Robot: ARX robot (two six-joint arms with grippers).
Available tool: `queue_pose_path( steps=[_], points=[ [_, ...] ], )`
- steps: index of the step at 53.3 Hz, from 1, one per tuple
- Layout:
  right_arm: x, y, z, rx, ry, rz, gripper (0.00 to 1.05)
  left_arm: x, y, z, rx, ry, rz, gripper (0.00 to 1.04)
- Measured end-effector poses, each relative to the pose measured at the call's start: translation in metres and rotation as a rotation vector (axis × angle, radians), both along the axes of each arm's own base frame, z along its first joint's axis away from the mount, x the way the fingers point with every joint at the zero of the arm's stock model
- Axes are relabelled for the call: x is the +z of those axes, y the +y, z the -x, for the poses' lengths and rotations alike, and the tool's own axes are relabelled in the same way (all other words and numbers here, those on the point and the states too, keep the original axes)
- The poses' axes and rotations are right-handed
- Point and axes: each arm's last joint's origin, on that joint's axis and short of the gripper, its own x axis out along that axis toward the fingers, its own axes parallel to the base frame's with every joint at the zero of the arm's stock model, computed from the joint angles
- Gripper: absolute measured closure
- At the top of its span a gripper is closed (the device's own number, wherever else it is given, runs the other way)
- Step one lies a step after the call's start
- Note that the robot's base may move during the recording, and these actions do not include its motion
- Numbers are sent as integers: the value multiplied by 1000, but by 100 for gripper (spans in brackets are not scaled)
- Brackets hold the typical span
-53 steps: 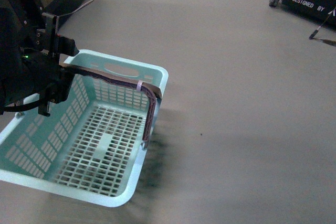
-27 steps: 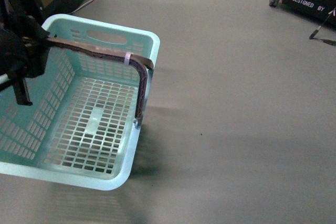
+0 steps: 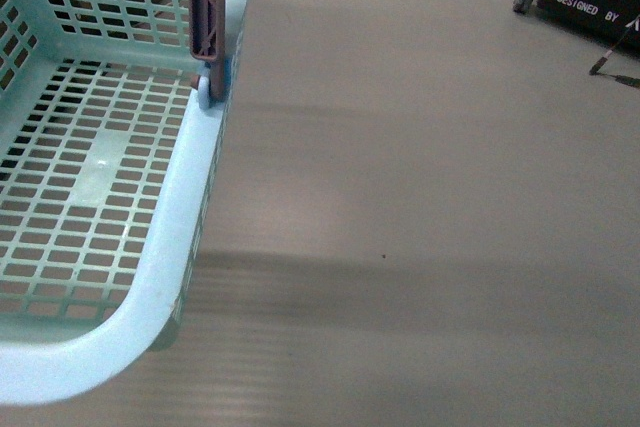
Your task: Pick mango and avocado into basket
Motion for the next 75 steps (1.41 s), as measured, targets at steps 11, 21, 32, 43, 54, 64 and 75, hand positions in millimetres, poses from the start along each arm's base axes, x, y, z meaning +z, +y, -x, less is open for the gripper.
queue_pose_path(
  steps=[11, 21, 32, 43, 54, 64, 75],
  points=[
    [0, 0, 0, 0, 0, 0, 8, 13, 2, 24, 13, 15, -64, 92],
    [0, 0, 0, 0, 0, 0, 8, 13, 3, 24, 26, 21, -137, 92],
    [0, 0, 0, 0, 0, 0, 8, 13, 3, 24, 17, 21, -143, 92],
    [0, 0, 0, 0, 0, 0, 8, 13, 2, 24, 5, 21, -139, 92],
    [0, 0, 0, 0, 0, 0, 8, 13, 2, 24, 9, 22, -142, 92],
    [0, 0, 0, 0, 0, 0, 8, 13, 2, 24, 10, 23, -142, 92],
    [0, 0, 0, 0, 0, 0, 8, 13, 2, 24, 8, 23, -141, 92]
  ],
)
